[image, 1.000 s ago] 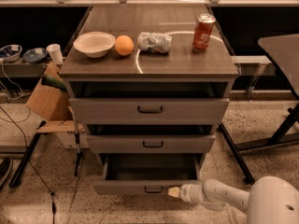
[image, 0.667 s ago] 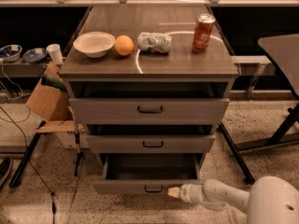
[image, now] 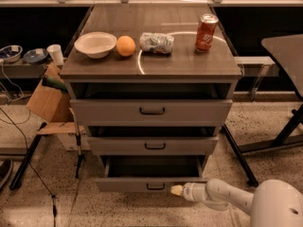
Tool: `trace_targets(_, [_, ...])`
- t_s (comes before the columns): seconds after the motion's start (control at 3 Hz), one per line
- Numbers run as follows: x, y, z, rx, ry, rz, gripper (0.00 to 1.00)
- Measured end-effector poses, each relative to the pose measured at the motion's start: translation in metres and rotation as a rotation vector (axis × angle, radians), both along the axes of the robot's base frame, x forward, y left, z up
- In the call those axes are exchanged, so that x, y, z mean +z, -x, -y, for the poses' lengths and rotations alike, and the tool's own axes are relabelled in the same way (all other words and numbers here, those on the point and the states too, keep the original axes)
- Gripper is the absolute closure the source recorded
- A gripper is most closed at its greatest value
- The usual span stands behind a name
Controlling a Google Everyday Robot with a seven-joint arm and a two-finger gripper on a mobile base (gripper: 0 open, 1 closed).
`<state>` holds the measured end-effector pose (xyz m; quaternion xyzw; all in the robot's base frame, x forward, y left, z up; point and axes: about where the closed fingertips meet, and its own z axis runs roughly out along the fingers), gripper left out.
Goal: Close bottom drawer
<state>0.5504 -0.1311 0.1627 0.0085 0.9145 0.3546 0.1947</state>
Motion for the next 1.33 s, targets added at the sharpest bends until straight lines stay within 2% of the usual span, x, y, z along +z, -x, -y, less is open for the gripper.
trace_targets(0.33, [0.008,-0.023,0.000,-0.012,-0.003,0.024,1.00])
trace_targets(0.67, [0.008,-0.022,0.000,-0.012,-0.003,0.024,1.00])
trace_targets(1.33, [0.022,-0.062,-0.007,-0.010,-0.009,0.073,1.00])
